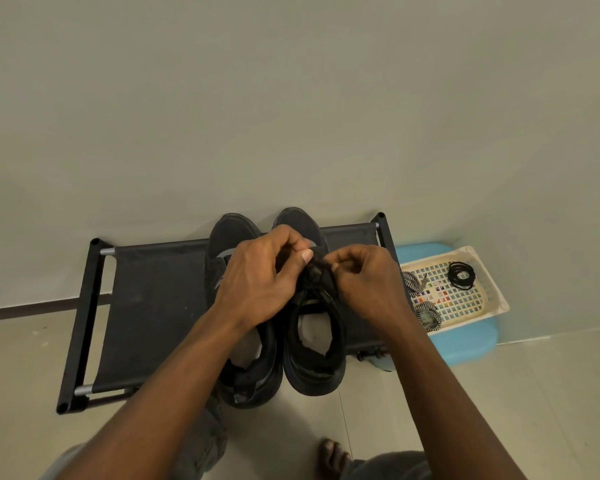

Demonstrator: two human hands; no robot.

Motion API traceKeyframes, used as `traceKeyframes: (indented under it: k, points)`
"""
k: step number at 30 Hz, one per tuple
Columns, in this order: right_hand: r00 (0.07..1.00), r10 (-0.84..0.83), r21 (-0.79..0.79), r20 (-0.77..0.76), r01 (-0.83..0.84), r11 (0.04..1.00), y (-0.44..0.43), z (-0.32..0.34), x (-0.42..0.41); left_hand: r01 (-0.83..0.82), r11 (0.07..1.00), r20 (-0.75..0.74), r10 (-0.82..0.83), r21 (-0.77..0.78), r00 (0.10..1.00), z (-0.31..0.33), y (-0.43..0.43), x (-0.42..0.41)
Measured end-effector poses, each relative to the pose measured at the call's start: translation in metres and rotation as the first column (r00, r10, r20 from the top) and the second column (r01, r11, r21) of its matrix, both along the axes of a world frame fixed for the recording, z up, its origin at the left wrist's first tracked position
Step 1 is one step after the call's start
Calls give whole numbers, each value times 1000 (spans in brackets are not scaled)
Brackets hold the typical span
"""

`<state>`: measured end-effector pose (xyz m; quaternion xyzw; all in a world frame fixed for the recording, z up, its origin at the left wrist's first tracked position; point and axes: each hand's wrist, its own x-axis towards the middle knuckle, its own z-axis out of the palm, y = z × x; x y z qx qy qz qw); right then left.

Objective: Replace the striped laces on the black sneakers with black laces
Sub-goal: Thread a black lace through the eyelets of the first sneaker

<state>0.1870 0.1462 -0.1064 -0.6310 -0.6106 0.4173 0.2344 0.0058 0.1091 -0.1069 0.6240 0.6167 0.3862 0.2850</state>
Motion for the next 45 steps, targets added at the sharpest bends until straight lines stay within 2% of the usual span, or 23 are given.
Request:
traceKeyframes:
  k: [2, 5, 9, 12, 14, 17, 20, 24, 30, 32, 35, 38, 40, 42, 45]
  points:
    - [994, 27, 16, 107, -29, 999, -1, 4, 5, 2, 1000, -34, -3, -29, 999, 2, 0, -7]
    - [973, 54, -1, 223, -56, 998, -2, 9, 13, 31, 998, -191, -41, -57, 981, 5, -4, -21]
    - [921, 6, 28, 389, -18, 999, -1, 3, 28, 59, 980, -370, -127, -189, 920, 5, -11, -46]
    - [881, 0, 16, 474, -8, 1000, -3, -4, 32, 82, 957, -440, -202, -277, 875, 4, -16, -56]
    - [896, -9, 29, 443, -5, 1000, -5, -7, 33, 77, 950, -437, -210, -304, 875, 3, -18, -55]
    - [947, -9, 28, 320, 0, 1000, -8, -5, 34, 32, 957, -420, -156, -288, 894, 3, -20, -53]
    - [960, 118, -118, 252, -91, 989, -6, -6, 39, 13, 971, -401, -112, -240, 909, 4, -19, -47]
    - [920, 297, -278, 257, -224, 934, -5, -11, 37, 86, 962, -398, -187, -259, 898, 5, -15, -34]
    - [928, 271, -189, 254, -228, 955, -6, -12, 35, 185, 945, -415, -288, -271, 863, -3, -12, -24]
    - [929, 280, -201, 243, -234, 951, -6, -11, 35, 182, 943, -385, -284, -280, 878, -4, -13, -24]
    - [956, 233, -172, 178, -203, 964, -5, -4, 36, 107, 946, -252, -189, -305, 949, 0, -11, -24]
    - [986, 47, -233, -161, -84, 969, -3, 8, 35, 81, 936, 4, -84, -342, 996, 8, -7, -19]
    - [919, -69, -310, -388, -59, 949, -4, 14, 34, 106, 929, 195, -38, -355, 980, 13, -5, -15]
    - [869, -109, -337, -483, -70, 939, -6, 16, 32, 126, 916, 289, -12, -382, 957, 16, -4, -11]
    - [857, -114, -322, -503, -64, 945, -11, 13, 28, 134, 907, 352, 17, -399, 936, 16, -4, -7]
